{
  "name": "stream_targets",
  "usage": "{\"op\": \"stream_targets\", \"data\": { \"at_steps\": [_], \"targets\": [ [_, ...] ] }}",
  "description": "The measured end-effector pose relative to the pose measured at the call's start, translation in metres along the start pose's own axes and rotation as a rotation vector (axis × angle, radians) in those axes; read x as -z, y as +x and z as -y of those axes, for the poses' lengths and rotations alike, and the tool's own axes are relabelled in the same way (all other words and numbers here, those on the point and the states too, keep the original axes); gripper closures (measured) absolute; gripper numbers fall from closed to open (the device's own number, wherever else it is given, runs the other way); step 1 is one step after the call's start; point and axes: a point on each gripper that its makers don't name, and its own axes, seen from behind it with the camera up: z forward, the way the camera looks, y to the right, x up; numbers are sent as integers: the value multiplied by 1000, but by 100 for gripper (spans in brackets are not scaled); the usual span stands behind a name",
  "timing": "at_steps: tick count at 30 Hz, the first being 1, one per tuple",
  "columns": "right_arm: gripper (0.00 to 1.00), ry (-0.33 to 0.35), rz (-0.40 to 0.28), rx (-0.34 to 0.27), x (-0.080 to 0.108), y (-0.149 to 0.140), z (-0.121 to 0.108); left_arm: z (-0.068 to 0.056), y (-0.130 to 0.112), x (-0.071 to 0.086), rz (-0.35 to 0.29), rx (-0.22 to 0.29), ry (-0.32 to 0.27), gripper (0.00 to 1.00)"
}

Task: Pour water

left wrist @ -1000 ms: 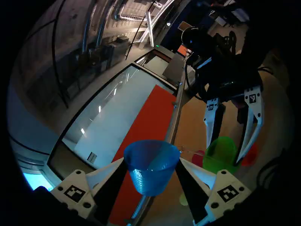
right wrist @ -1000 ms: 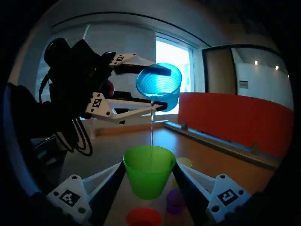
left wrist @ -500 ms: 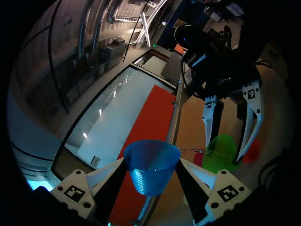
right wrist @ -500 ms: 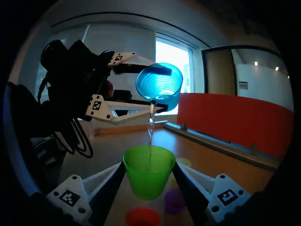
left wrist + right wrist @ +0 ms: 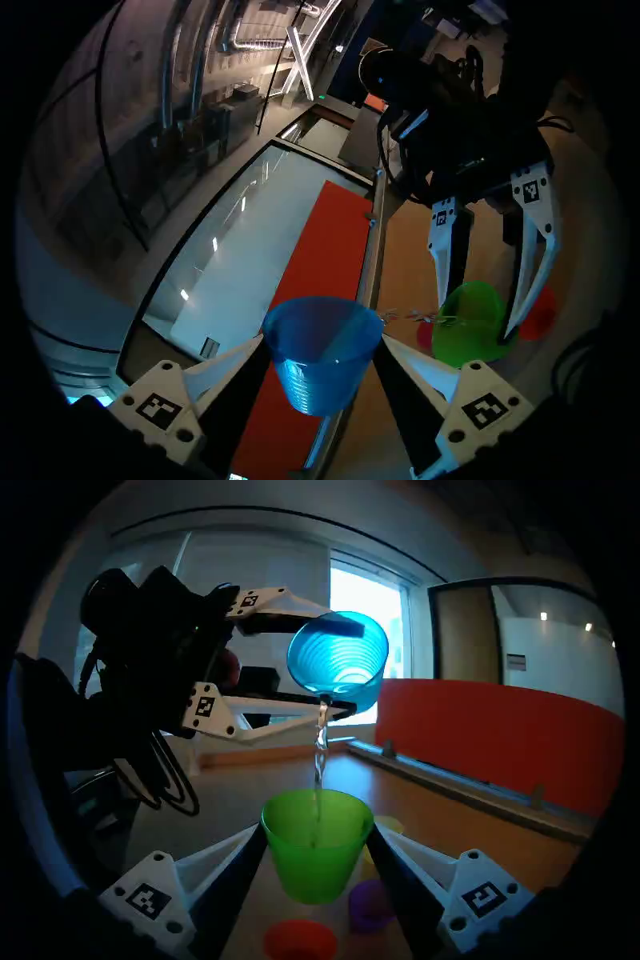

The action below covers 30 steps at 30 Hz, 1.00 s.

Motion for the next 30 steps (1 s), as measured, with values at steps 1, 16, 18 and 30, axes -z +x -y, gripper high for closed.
{"op": "stream_targets", "data": {
  "at_steps": [1,16,18,30],
  "targets": [
    [9,-1,0,0,0,0,0,0,0,0,0,-2,1,15],
    [10,0,-9,1,2,4,0,2,8,2,-5,-57,15,15],
    [10,0,-10,1,2,5,0,2,9,2,-5,-67,15,15],
    [10,-3,-11,5,3,4,0,3,10,4,-3,-111,20,15]
  ]
}}
